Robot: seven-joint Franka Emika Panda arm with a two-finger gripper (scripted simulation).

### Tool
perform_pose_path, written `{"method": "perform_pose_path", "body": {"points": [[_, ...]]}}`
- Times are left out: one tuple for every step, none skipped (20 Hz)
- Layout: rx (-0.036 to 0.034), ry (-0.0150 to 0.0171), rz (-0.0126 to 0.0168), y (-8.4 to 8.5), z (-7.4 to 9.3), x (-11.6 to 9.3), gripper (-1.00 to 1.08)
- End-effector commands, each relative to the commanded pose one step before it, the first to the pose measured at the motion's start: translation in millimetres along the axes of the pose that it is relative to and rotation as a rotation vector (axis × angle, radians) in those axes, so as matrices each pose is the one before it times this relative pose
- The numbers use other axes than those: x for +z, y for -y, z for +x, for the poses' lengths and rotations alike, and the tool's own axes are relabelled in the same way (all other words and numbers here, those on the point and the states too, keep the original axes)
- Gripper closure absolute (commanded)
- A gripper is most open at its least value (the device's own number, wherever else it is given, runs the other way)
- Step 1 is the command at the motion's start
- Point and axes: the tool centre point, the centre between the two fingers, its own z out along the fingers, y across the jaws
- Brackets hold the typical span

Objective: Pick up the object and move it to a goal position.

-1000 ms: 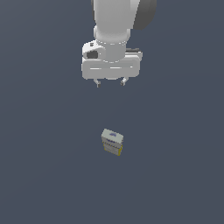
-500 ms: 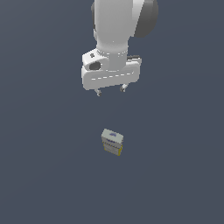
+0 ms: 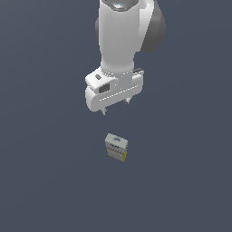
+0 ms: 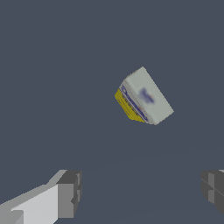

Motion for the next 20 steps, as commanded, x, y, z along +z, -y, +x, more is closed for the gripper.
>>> {"method": "perform_pose_path", "body": {"points": [[-0.06774, 0.00015, 0.00137, -4.3, 8.49, 7.42, -0.92], [-0.02641, 0.0, 0.00069, -1.86, 3.16, 3.04, -0.92], [-0.02637, -0.00007, 0.00075, -1.93, 3.07, 3.09, -0.92], [-0.02635, -0.00013, 0.0008, -1.99, 2.99, 3.15, -0.92], [-0.02632, -0.0002, 0.00084, -2.05, 2.91, 3.2, -0.92], [-0.02629, -0.00027, 0.00089, -2.1, 2.82, 3.25, -0.92], [-0.02626, -0.00035, 0.00093, -2.15, 2.74, 3.3, -0.92], [-0.02623, -0.00042, 0.00096, -2.2, 2.65, 3.34, -0.92], [-0.02619, -0.0005, 0.00099, -2.25, 2.55, 3.39, -0.92], [-0.02615, -0.00058, 0.00102, -2.3, 2.46, 3.44, -0.92], [-0.02612, -0.00066, 0.00105, -2.33, 2.37, 3.49, -0.92], [-0.02607, -0.00074, 0.00107, -2.37, 2.27, 3.53, -0.92], [-0.02582, -0.00081, 0.00107, -2.38, 2.16, 3.55, -0.92], [-0.02461, -0.00085, 0.00104, -2.31, 1.97, 3.43, -0.92], [-0.02324, -0.00087, 0.00099, -2.2, 1.78, 3.28, -0.92], [-0.02188, -0.00089, 0.00093, -2.1, 1.6, 3.12, -0.92], [-0.02053, -0.00089, 0.00088, -1.98, 1.44, 2.96, -0.92], [-0.01917, -0.00088, 0.00082, -1.87, 1.29, 2.79, -0.92], [-0.01783, -0.00086, 0.00076, -1.74, 1.15, 2.62, -0.92], [-0.01649, -0.00083, 0.0007, -1.62, 1.02, 2.45, -0.92]]}}
